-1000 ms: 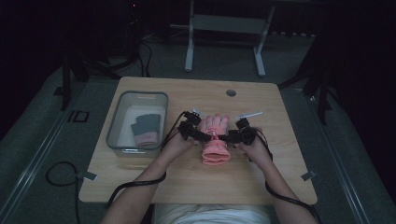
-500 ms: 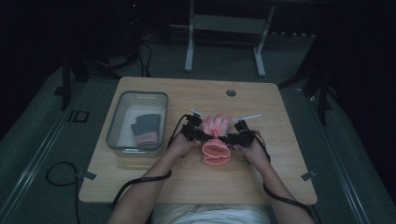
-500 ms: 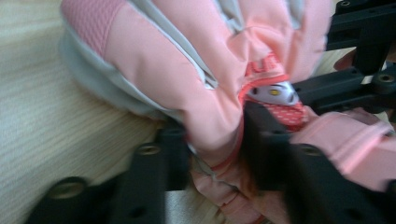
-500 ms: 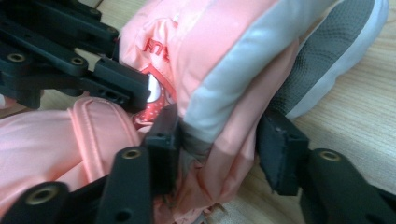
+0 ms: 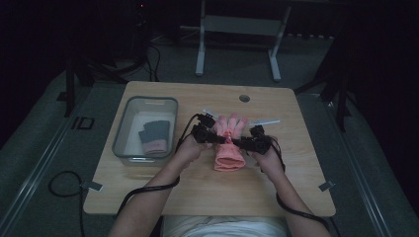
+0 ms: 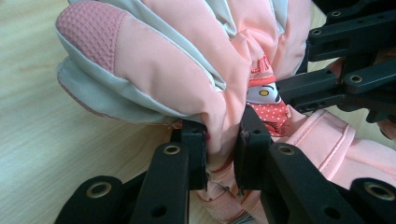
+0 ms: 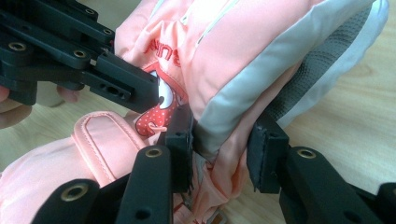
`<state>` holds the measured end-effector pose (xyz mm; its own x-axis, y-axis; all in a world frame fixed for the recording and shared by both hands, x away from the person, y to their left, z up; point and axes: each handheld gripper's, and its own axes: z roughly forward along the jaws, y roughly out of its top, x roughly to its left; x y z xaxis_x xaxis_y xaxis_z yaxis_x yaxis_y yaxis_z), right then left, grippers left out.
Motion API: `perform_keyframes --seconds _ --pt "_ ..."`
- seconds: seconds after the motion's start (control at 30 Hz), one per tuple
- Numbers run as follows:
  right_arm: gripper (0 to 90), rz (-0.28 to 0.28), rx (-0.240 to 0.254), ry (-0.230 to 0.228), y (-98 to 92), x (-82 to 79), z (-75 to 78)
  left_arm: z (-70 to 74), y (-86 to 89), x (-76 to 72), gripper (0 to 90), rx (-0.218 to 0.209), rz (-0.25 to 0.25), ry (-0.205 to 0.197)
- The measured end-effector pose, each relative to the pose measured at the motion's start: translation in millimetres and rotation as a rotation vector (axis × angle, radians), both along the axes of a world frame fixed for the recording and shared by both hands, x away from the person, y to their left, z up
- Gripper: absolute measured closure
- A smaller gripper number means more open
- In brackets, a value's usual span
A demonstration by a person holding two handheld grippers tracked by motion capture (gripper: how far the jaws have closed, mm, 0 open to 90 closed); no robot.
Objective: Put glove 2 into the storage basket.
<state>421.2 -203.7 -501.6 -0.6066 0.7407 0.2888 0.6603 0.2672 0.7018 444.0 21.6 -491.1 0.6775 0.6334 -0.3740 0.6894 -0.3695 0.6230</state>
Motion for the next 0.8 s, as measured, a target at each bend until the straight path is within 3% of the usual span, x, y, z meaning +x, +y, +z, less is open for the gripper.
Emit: perform_keyframes --seconds 0.27,0.8 --pt "65.8 0.012 0.045 -0.047 9.8 -2.7 24.7 32.9 15.4 -5.6 76.7 -0.002 0.006 -0.053" --pt "66.0 0.053 0.078 -0.146 44.3 4.5 77.0 91.8 53.0 -9.6 77.0 0.010 0.056 -0.144"
